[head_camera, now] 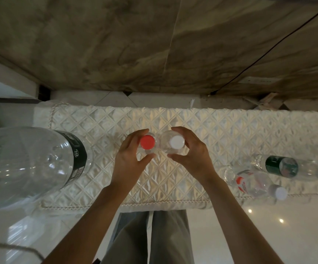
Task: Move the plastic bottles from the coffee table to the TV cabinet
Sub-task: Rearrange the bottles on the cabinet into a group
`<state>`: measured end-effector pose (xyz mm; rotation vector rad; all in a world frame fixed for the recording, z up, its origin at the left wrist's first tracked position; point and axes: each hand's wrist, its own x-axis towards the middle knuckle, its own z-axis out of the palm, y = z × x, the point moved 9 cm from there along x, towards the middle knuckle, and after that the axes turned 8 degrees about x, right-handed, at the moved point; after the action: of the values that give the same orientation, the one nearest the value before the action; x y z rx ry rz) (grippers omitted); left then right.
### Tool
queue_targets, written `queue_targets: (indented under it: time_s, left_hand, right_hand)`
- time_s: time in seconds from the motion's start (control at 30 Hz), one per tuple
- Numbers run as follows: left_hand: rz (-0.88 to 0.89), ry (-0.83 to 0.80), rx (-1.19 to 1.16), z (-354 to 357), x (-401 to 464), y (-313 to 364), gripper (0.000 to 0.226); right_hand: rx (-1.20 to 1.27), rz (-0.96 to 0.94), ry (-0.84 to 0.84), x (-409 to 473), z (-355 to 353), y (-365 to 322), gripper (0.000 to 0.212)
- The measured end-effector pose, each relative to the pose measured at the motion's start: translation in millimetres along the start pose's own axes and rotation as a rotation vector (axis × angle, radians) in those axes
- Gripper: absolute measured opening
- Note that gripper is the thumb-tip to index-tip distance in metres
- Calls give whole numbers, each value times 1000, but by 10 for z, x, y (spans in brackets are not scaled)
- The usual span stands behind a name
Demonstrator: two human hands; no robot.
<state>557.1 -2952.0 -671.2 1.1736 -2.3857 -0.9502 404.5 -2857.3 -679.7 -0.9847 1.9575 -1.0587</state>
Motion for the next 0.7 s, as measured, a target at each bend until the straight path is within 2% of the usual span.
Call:
queue_targets:
  time_s: [0.7]
  left_hand:
    - [11, -26, -23, 33, -54, -33, 77]
  right_hand:
    - [-81, -13, 34, -85, 16, -5, 85]
